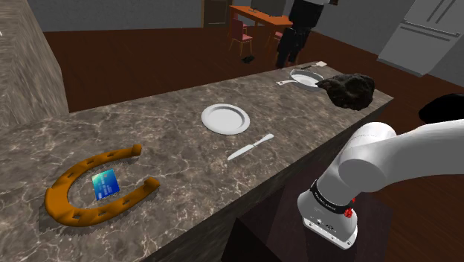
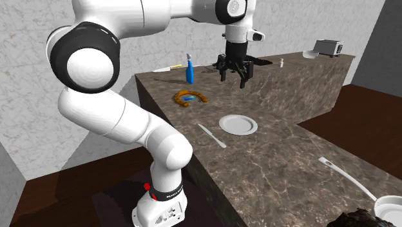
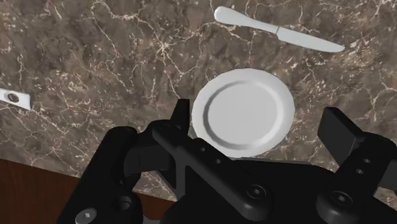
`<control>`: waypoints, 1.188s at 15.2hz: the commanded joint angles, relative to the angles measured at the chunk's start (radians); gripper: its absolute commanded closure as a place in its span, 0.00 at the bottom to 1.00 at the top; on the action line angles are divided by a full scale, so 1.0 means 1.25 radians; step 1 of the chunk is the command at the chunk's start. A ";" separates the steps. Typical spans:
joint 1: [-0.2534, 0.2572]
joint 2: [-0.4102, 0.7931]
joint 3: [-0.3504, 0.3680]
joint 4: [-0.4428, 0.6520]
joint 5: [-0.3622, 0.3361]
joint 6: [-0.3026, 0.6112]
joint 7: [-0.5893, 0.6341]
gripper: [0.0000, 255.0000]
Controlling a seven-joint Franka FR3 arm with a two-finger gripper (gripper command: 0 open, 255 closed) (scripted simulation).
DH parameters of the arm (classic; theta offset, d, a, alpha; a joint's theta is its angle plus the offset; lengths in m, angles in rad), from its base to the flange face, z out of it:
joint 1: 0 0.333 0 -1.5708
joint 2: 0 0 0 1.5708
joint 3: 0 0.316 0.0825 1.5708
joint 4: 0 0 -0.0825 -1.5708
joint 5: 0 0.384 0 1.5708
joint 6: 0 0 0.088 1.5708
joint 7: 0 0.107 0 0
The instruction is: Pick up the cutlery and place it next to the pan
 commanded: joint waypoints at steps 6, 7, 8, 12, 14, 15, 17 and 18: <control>0.078 0.038 0.012 -0.088 -0.029 0.086 -0.158 0.00; 0.093 0.045 0.014 -0.106 -0.035 0.104 -0.188 0.00; 0.108 0.052 0.017 -0.124 -0.042 0.122 -0.219 0.00; 0.167 0.080 0.028 -0.200 -0.069 0.198 -0.338 0.00; 0.195 0.093 0.034 -0.239 -0.084 0.238 -0.395 0.00; 0.209 0.100 0.038 -0.259 -0.092 0.259 -0.424 0.00; 0.235 0.114 0.044 -0.300 -0.109 0.302 -0.479 0.00; 0.248 0.121 0.046 -0.321 -0.118 0.325 -0.506 0.00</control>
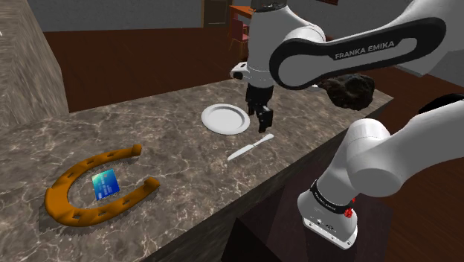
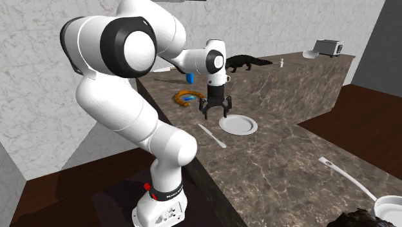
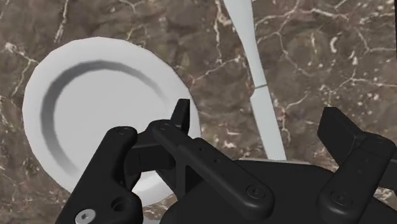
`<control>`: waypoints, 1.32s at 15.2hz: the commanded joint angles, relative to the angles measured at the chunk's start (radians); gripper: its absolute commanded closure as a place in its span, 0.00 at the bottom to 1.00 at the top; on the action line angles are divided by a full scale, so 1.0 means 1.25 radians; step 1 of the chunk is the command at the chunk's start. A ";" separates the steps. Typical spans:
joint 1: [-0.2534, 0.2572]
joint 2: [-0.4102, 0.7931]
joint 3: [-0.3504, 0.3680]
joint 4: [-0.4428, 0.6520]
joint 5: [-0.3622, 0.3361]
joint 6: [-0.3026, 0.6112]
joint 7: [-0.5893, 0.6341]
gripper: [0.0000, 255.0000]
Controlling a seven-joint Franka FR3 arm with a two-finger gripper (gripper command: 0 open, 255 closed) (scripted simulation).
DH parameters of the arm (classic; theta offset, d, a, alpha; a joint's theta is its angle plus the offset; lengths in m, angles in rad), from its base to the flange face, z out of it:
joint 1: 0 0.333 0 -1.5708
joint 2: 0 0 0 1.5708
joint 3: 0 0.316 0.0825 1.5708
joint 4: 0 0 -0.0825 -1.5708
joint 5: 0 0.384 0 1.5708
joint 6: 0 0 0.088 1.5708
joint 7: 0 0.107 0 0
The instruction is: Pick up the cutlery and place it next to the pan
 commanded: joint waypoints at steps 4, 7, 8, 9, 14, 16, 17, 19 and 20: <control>0.050 0.034 0.012 -0.092 -0.041 0.107 -0.107 0.00; 0.046 0.050 0.009 -0.115 -0.048 0.146 -0.104 0.00; 0.044 0.056 0.008 -0.122 -0.050 0.160 -0.103 0.00; 0.042 0.063 0.007 -0.129 -0.053 0.173 -0.102 0.00; 0.039 0.074 0.006 -0.140 -0.057 0.195 -0.100 0.00; 0.039 0.074 0.006 -0.140 -0.057 0.195 -0.100 0.00; 0.039 0.074 0.006 -0.140 -0.057 0.195 -0.100 0.00; 0.039 0.074 0.006 -0.140 -0.057 0.195 -0.100 0.00; 0.039 0.074 0.006 -0.140 -0.057 0.195 -0.100 1.00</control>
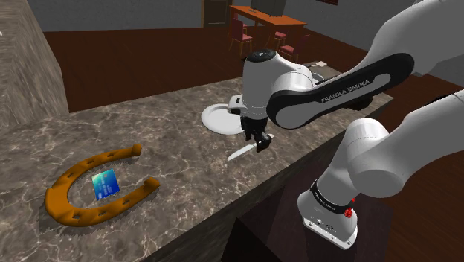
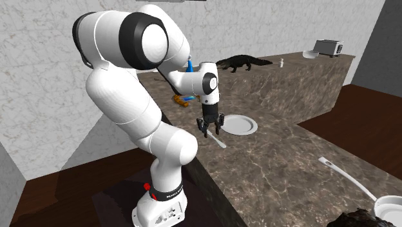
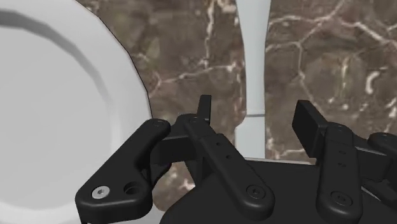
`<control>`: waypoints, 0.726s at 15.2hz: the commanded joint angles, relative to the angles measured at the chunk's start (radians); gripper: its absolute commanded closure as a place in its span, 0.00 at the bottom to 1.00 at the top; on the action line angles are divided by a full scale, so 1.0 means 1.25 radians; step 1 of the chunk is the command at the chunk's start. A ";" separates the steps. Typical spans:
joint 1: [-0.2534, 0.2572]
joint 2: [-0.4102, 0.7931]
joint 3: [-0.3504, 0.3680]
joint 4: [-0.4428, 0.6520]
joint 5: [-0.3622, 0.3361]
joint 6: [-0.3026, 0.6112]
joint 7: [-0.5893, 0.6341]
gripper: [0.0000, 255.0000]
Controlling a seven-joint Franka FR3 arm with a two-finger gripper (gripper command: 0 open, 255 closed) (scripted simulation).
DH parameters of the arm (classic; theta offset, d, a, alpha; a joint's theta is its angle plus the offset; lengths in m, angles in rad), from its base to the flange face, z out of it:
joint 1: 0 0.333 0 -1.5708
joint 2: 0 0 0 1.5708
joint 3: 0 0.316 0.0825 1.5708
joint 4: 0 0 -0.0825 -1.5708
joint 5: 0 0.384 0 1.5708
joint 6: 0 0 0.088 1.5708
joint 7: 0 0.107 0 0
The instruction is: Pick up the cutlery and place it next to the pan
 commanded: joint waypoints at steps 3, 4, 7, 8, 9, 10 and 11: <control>0.000 0.002 0.000 0.000 0.000 0.001 0.001 1.00; 0.000 0.003 0.000 0.000 0.000 0.002 0.000 1.00; -0.003 0.010 -0.003 0.008 -0.002 0.002 -0.003 1.00; -0.002 0.010 -0.002 0.011 -0.002 0.000 -0.003 1.00; 0.000 0.000 0.000 -0.001 0.000 0.000 0.000 1.00; 0.001 -0.009 0.000 0.005 0.002 -0.014 -0.003 1.00; 0.002 -0.018 0.000 0.011 0.004 -0.029 -0.005 1.00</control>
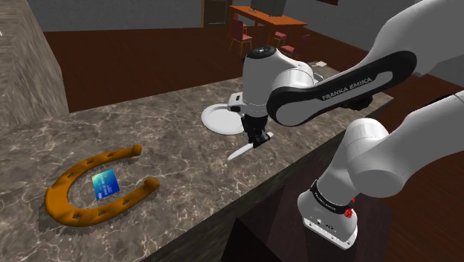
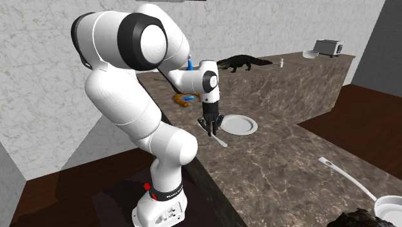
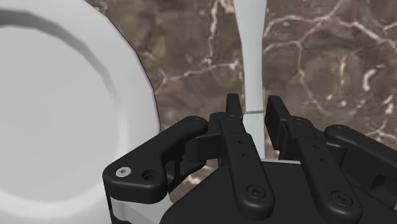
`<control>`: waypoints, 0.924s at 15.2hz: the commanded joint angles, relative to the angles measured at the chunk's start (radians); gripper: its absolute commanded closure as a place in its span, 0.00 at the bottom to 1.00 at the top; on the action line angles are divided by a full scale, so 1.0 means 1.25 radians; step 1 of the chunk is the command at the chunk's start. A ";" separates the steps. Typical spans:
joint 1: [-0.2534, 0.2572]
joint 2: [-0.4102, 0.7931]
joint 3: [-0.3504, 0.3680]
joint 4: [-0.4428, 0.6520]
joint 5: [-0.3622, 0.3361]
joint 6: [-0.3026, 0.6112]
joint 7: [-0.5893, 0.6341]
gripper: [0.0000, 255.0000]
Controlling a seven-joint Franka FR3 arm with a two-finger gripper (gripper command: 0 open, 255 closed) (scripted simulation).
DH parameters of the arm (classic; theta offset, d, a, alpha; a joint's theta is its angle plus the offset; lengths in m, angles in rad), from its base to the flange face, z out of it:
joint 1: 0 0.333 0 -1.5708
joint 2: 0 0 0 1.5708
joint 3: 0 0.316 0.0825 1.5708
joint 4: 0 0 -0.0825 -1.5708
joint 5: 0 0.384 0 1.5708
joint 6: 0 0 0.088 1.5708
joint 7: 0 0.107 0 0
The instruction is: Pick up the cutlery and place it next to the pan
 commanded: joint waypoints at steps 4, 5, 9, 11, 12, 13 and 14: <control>0.004 -0.041 0.000 0.025 0.009 -0.069 -0.010 1.00; 0.005 -0.049 0.000 0.031 0.010 -0.082 -0.013 1.00; 0.007 -0.074 0.001 0.060 0.015 -0.135 -0.021 1.00; 0.008 -0.084 0.001 0.075 0.017 -0.161 -0.024 1.00; 0.008 -0.089 0.001 0.083 0.018 -0.174 -0.026 1.00; 0.009 -0.094 0.001 0.091 0.019 -0.186 -0.028 1.00; 0.009 -0.098 0.002 0.099 0.020 -0.198 -0.030 1.00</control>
